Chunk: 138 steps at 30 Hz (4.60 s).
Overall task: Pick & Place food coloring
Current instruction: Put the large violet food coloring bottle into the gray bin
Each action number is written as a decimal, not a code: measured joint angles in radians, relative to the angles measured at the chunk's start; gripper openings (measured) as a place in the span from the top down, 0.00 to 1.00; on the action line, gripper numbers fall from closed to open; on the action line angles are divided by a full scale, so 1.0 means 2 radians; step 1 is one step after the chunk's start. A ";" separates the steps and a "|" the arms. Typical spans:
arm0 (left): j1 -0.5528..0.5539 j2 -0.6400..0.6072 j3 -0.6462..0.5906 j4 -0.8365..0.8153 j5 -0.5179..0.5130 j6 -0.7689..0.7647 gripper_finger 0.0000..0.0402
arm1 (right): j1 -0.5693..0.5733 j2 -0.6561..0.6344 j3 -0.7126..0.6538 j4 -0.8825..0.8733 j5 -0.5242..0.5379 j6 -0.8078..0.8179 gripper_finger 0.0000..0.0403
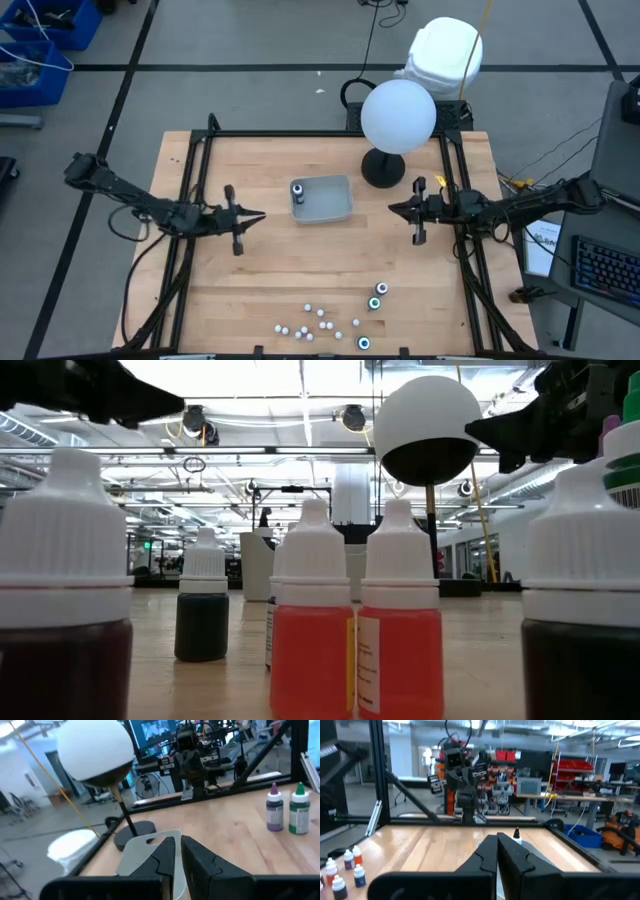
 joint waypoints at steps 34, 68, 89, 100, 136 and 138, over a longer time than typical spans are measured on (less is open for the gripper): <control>-0.044 -0.210 -0.117 0.047 -0.052 0.044 0.90 | -0.007 -0.128 -0.026 -0.082 -0.040 -0.036 1.00; -0.044 -0.209 -0.117 0.033 -0.052 -0.008 0.90 | 0.081 -0.065 0.044 -0.123 -0.061 -0.039 1.00; -0.044 -0.209 -0.117 -0.004 -0.051 -0.051 0.90 | 0.405 0.126 0.251 -0.293 0.302 -0.041 0.58; -0.044 -0.209 -0.117 -0.005 -0.051 -0.049 0.90 | 0.461 0.212 0.230 -0.265 0.302 0.025 0.45; -0.044 -0.209 -0.117 -0.004 -0.051 -0.039 0.90 | 0.385 0.343 0.228 -0.225 0.210 0.181 0.40; -0.044 -0.209 -0.117 -0.004 -0.051 -0.031 0.90 | 0.384 0.352 0.228 -0.222 0.205 0.185 0.40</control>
